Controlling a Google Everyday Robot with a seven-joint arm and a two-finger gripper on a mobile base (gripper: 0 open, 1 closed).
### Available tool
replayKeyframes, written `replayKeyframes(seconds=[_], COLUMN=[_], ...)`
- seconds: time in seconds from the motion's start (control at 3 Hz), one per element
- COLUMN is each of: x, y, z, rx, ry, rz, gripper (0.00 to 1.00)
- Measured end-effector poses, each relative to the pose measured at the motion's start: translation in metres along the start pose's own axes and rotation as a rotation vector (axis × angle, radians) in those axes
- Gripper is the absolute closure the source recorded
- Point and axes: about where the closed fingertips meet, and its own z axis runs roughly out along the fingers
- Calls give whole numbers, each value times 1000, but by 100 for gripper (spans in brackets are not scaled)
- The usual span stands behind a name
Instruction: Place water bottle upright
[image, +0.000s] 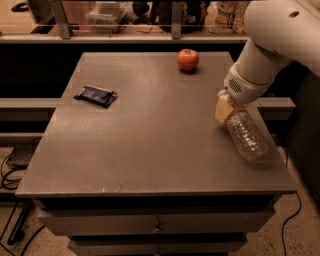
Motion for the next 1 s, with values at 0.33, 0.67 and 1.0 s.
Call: replayKeyframes(seconds=[0.33, 0.67, 1.0], x=[-14, -30, -41], y=[11, 29, 53], z=[-18, -35, -54], rx=[-76, -168, -251], ry=[-95, -200, -323], rz=[-101, -234, -383], gripper=[100, 100, 100])
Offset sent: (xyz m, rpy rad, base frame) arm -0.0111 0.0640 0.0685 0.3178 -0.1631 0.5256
